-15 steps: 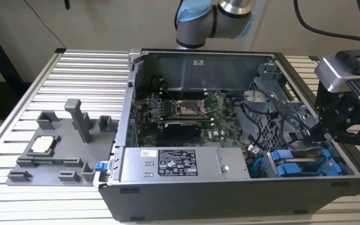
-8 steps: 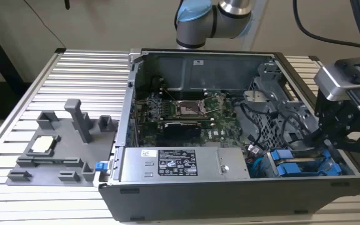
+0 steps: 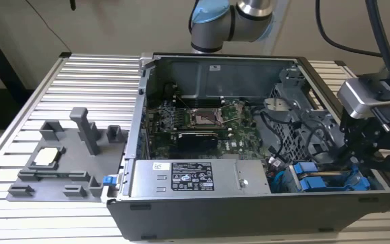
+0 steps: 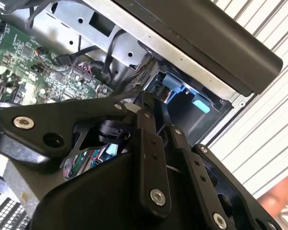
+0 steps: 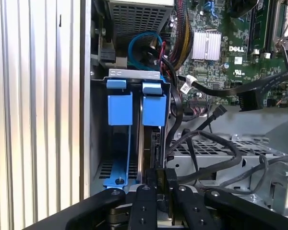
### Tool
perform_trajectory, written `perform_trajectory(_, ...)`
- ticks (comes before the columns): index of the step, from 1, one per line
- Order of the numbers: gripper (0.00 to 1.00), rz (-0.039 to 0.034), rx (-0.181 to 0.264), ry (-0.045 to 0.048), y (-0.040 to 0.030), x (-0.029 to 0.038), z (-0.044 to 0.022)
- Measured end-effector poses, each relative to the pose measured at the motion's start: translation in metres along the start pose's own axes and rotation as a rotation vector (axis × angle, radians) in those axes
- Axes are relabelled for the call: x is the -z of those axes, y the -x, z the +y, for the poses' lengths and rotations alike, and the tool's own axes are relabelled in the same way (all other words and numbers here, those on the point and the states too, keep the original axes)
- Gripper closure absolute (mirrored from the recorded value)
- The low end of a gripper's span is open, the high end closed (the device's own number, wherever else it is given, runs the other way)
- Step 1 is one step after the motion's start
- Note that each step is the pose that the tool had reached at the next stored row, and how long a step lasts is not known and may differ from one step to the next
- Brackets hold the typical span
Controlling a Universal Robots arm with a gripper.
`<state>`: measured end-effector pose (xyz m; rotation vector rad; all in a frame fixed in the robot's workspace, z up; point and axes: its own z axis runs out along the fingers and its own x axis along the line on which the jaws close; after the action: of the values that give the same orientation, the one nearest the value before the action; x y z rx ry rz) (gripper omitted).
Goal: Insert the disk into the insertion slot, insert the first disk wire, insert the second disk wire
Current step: 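Insert the first disk wire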
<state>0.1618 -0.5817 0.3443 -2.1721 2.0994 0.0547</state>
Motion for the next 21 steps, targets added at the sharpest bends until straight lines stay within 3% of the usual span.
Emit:
perform_trajectory(3, 0.81, 0.0003, 0.001, -0.0111, -0.0002, -0.0026, 0.0002)
perform_trajectory(21, 0.81, 0.0066, -0.056, -0.0174, 0.0001, -0.0050, 0.0032)
